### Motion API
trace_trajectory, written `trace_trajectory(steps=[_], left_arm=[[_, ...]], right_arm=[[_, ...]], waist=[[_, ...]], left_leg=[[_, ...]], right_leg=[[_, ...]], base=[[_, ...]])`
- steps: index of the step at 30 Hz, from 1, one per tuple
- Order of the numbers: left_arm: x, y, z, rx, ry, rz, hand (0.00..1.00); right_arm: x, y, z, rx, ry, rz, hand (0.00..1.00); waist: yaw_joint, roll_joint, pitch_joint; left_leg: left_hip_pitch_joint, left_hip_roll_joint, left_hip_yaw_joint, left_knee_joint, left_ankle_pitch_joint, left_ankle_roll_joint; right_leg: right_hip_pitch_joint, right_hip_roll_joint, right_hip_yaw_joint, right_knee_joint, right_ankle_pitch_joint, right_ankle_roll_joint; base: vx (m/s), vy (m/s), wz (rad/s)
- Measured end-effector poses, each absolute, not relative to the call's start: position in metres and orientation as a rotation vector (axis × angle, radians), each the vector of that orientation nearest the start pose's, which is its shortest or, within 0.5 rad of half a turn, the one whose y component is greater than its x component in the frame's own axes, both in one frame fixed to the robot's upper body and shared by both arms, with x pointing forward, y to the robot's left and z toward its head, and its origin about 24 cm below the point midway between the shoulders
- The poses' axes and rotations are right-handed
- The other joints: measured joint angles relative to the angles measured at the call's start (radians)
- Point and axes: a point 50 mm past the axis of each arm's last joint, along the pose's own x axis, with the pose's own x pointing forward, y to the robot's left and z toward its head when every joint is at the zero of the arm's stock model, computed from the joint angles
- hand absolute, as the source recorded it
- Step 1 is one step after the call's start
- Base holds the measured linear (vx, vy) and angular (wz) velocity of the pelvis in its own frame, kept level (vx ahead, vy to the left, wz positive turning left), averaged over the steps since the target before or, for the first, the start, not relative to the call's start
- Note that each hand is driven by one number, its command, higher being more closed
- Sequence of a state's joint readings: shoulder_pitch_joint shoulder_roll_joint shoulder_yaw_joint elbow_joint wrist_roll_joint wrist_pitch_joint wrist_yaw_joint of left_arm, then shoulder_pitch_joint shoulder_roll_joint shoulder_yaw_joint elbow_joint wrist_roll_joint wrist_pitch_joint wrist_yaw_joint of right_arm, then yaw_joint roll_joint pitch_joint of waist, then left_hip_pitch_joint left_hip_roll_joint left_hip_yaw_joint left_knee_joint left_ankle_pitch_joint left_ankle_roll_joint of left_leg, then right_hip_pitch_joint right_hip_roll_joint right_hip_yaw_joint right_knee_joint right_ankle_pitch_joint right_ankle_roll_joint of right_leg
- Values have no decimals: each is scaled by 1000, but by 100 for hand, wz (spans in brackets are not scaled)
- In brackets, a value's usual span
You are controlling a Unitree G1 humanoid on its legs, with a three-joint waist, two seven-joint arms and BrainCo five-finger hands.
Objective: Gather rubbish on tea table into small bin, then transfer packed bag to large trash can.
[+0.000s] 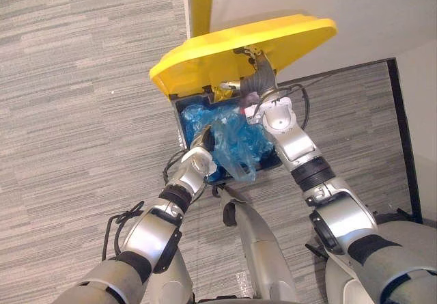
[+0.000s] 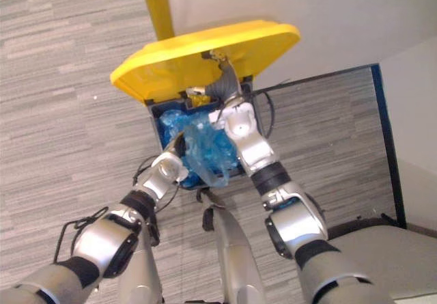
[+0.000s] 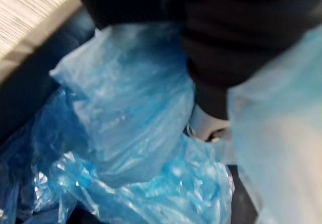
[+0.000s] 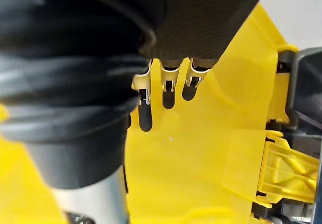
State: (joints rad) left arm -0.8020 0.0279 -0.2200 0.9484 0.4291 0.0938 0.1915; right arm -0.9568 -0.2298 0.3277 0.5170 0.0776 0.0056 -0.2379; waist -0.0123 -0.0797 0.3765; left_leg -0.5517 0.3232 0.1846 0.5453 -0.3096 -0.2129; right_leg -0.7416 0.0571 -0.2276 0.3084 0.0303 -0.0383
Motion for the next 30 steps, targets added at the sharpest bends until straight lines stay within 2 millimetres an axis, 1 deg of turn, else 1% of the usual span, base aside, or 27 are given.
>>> trace_trajectory(steps=[2,3,5,6,7,8,9,11,12,13,14,16,17,19,22,23,24,25,26,28,30], left_arm=[[370,80,59,692,106,-126,0],[367,80,60,652,89,-117,0],[363,79,63,606,56,-105,0],[357,77,63,568,24,-113,0],[354,77,62,552,10,-115,0],[348,80,57,521,8,-118,0],[341,83,51,489,15,-117,0],[332,93,40,465,40,-106,0],[320,105,25,455,83,-95,0],[310,115,11,450,126,-84,0],[303,121,2,447,159,-80,0],[275,149,-29,439,289,-34,0],[268,157,-37,433,327,-14,0],[245,184,-60,408,452,46,0],[219,205,-86,382,605,107,0],[202,216,-101,363,701,143,0],[190,222,-110,348,767,162,0],[184,225,-115,341,798,172,0],[171,229,-123,328,860,190,0],[157,231,-132,321,926,189,0],[146,226,-139,304,973,173,0]], right_arm=[[382,-84,211,-337,-418,117,0],[378,-86,205,-330,-419,119,0],[372,-89,197,-326,-418,118,0],[367,-93,182,-342,-389,116,0],[366,-95,174,-342,-369,114,0],[362,-99,157,-344,-319,116,0],[359,-102,143,-360,-281,119,0],[353,-107,124,-368,-226,118,0],[346,-115,104,-356,-164,105,0],[341,-122,89,-359,-114,86,0],[338,-126,80,-365,-83,77,0],[326,-136,49,-356,29,63,0],[323,-137,42,-358,56,66,0],[313,-141,20,-378,135,80,0],[304,-149,2,-369,212,71,0],[299,-153,-6,-368,249,68,0],[294,-157,-14,-365,284,60,0],[291,-160,-19,-364,305,57,0],[285,-163,-28,-362,345,52,0],[275,-165,-41,-355,395,54,0],[255,-166,-63,-339,484,46,0]], waist=[[3,0,0],[4,0,-1],[8,0,-5],[11,-3,-19],[13,-3,-21],[19,-4,-42],[25,-3,-49],[30,-3,-54],[31,-2,-69],[35,-2,-92],[38,-3,-98],[45,-1,-126],[47,0,-133],[50,4,-142],[52,8,-157],[51,12,-164],[50,14,-166],[49,14,-167],[49,14,-168],[49,12,-169],[49,10,-169]], left_leg=[[30,-3,-3,-18,8,0],[45,-3,-6,-23,13,3],[62,-6,-8,-40,26,0],[76,-24,-10,-74,48,5],[86,-31,-11,-90,59,4],[90,-41,-13,-114,73,8],[106,-46,-14,-132,84,6],[141,-52,-18,-163,95,7],[173,-61,-26,-202,113,7],[190,-68,-32,-237,128,8],[210,-73,-33,-260,138,6],[272,-85,-33,-332,163,14],[288,-87,-33,-350,170,13],[333,-94,-33,-385,181,21],[372,-107,-33,-408,185,27],[396,-115,-31,-411,184,27],[424,-123,-29,-421,184,28],[442,-128,-25,-426,183,29],[470,-141,-14,-424,178,38],[498,-159,-1,-418,168,54],[521,-192,22,-396,155,74]], right_leg=[[28,-4,-14,-1,-5,6],[46,-6,-24,-4,-9,7],[63,-11,-31,-5,-19,-3],[73,-26,-38,-13,-25,1],[82,-30,-41,-22,-24,1],[83,-38,-45,-27,-24,1],[99,-41,-49,-36,-23,0],[129,-43,-54,-45,-24,1],[156,-45,-59,-59,-25,3],[169,-47,-63,-71,-25,3],[182,-49,-64,-76,-26,5],[218,-51,-66,-93,-31,12],[226,-51,-66,-94,-33,15],[258,-53,-66,-95,-38,23],[283,-63,-63,-89,-44,31],[300,-70,-60,-80,-50,40],[317,-76,-52,-72,-55,47],[327,-79,-46,-67,-57,50],[347,-88,-34,-63,-59,52],[360,-103,-14,-42,-64,61],[365,-129,17,-9,-68,75]], base=[[19,-6,21],[9,-6,23],[-3,-4,26],[-10,-3,36],[-12,-5,39],[-2,1,27],[19,-1,22],[47,2,17],[51,0,27],[80,-1,26],[81,-4,18],[82,-2,8],[97,2,4],[90,10,4],[46,37,0],[25,56,-4],[12,64,-6],[5,80,-14],[-13,100,-17],[-42,128,-21],[-61,111,-24]])
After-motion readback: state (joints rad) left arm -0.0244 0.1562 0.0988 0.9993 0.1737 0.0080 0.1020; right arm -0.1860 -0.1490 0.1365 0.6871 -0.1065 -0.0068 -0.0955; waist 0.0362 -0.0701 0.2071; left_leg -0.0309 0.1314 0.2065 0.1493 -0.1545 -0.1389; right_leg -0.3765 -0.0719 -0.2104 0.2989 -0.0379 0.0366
